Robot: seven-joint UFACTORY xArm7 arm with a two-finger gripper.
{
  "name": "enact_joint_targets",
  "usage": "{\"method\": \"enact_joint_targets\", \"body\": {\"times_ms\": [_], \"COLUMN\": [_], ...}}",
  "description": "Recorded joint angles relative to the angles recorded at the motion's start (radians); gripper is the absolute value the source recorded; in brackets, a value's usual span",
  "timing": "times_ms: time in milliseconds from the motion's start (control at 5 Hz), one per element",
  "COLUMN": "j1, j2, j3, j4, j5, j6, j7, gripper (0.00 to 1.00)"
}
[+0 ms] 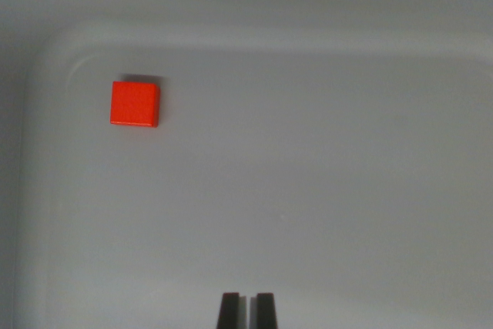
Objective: Reach red block
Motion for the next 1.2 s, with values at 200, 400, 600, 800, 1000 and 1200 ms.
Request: {"method": "enact_joint_targets", "body": {"times_ms": [200,400,600,800,1000,1200], "j1": [0.0,0.0,0.0006,0.0006,0.0029,0.0029], "j2": [0.0,0.0,0.002,0.002,0.011,0.011], "j3": [0.0,0.0,0.0,0.0,0.001,0.001], "j4": [0.0,0.0,0.0,0.0,-0.002,-0.002], "j5": [0.0,0.0,-0.0003,-0.0003,-0.0017,-0.0017], "j6": [0.0,0.0,-0.003,-0.003,-0.013,-0.013], "j7": [0.0,0.0,0.0,0.0,0.001,0.001], "gripper": [0.0,0.0,0.0,0.0,0.0,0.0]}}
